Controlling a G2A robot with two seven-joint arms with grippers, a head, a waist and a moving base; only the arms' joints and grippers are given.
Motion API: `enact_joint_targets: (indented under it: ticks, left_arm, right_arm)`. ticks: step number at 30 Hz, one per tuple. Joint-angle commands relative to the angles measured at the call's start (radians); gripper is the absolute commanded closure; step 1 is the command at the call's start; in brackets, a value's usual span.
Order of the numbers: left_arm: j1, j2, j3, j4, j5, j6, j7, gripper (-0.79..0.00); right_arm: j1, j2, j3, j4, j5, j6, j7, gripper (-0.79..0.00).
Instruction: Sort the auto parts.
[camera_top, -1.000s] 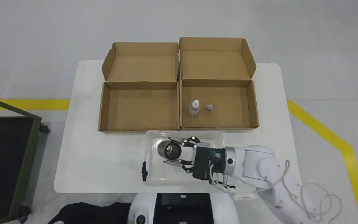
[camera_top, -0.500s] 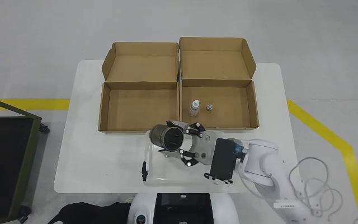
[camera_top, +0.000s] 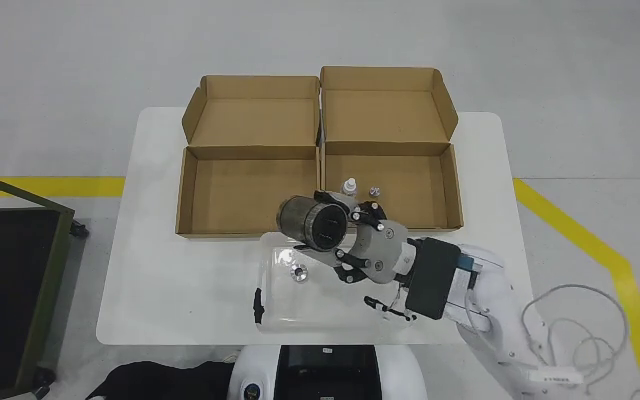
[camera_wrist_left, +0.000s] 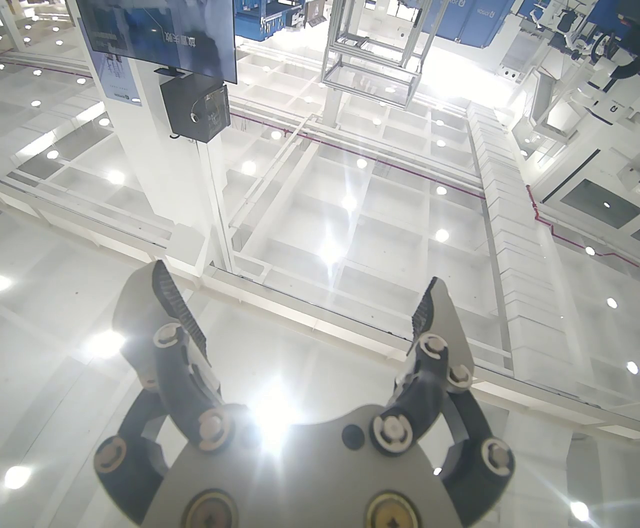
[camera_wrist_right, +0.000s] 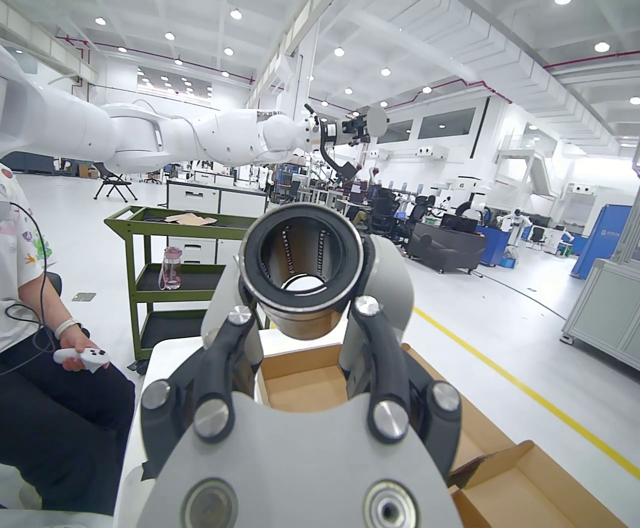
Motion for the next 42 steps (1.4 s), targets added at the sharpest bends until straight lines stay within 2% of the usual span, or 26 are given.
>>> enact_joint_targets:
  ticks: [1,5,11,18,23,42]
  left_arm:
    - [0.000,0.000,0.000,0.000,0.000,0.000,0.000,-0.785]
    - [0.000,0.000,0.000,0.000,0.000,0.000,0.000,-0.785]
    - [0.000,0.000,0.000,0.000,0.000,0.000,0.000,-0.785]
    - [0.000,0.000,0.000,0.000,0.000,0.000,0.000,-0.785]
    - [0.000,0.000,0.000,0.000,0.000,0.000,0.000,-0.785]
    - [0.000,0.000,0.000,0.000,0.000,0.000,0.000,-0.785]
  right_arm:
    - [0.000,0.000,0.003,0.007,0.000,-0.009,0.010,0.000]
    - [0.019,-0.004,-0.004,0.056,0.010,-0.020,0.039,0.000]
    - [0.074,-0.014,-0.041,0.129,-0.051,0.042,0.248,0.000]
    - [0.133,-0.032,-0.091,0.204,-0.063,0.089,0.362,0.000]
    - [0.192,-0.050,-0.141,0.316,-0.081,0.125,0.439,0.000]
    - [0.410,-0.151,-0.349,0.631,-0.030,0.135,0.591,0.000]
